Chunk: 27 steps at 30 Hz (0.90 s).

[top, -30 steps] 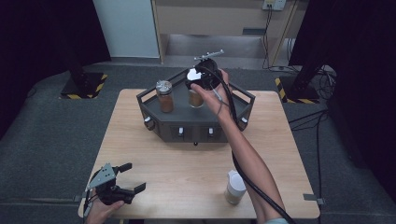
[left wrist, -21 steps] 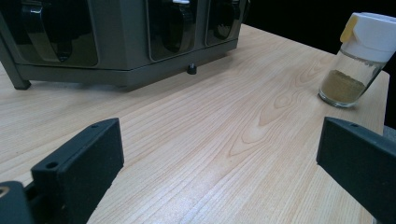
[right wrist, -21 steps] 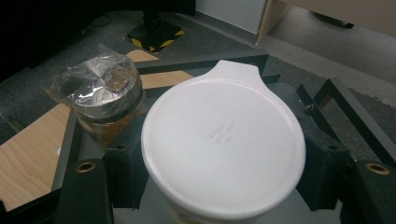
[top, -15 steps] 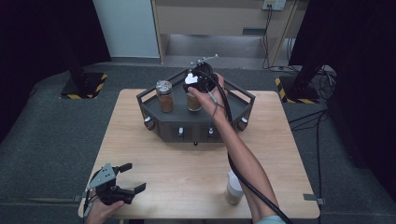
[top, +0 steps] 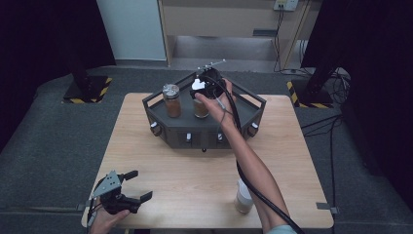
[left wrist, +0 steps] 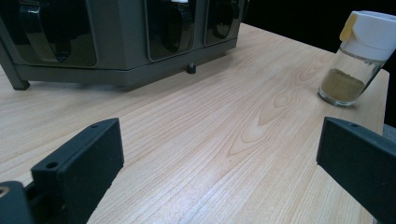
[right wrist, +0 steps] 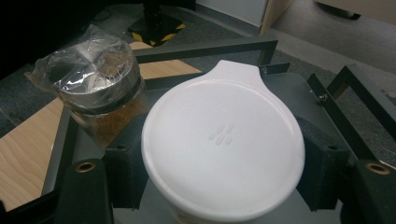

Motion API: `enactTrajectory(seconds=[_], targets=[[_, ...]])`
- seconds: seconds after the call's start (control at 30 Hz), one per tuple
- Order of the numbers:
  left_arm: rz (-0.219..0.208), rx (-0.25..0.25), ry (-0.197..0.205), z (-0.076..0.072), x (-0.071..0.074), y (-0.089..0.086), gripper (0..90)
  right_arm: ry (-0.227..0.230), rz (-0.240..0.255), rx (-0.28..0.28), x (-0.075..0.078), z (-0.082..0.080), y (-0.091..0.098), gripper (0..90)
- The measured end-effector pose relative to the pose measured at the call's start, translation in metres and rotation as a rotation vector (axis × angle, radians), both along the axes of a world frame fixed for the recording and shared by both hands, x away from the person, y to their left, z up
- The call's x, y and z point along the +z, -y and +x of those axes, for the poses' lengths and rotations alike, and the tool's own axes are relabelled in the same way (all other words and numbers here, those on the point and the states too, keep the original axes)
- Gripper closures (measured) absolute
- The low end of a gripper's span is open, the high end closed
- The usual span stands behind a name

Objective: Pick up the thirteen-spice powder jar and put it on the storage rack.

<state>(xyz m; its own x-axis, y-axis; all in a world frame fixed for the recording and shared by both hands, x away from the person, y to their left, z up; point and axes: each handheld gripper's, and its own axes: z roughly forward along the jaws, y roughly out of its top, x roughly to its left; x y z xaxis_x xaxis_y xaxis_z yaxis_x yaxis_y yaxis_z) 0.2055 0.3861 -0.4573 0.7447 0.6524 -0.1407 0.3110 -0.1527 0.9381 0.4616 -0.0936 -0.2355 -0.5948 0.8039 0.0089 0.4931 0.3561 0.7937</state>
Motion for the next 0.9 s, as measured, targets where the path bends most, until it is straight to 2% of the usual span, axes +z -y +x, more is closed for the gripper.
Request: enactTrajectory(seconds=[0.37, 0.57, 0.67, 0.9], targets=[[0.007, -0.003, 0.001, 0.000, 0.001, 0.001, 0.0, 0.010, 0.014, 0.003, -0.004, 0.000, 0.002, 30.1], [0.007, -0.002, 0.002, 0.000, 0.000, 0.001, 0.0, 0.043, 0.007, -0.018, -0.003, -0.006, 0.001, 16.0], [0.007, -0.002, 0.002, 0.000, 0.000, 0.001, 0.0, 0.056, -0.001, -0.006, 0.000, -0.010, 0.004, 11.1], [0.010, -0.002, 0.003, 0.000, 0.000, 0.002, 0.0, 0.101, 0.006, 0.026, 0.016, -0.030, 0.015, 8.5]])
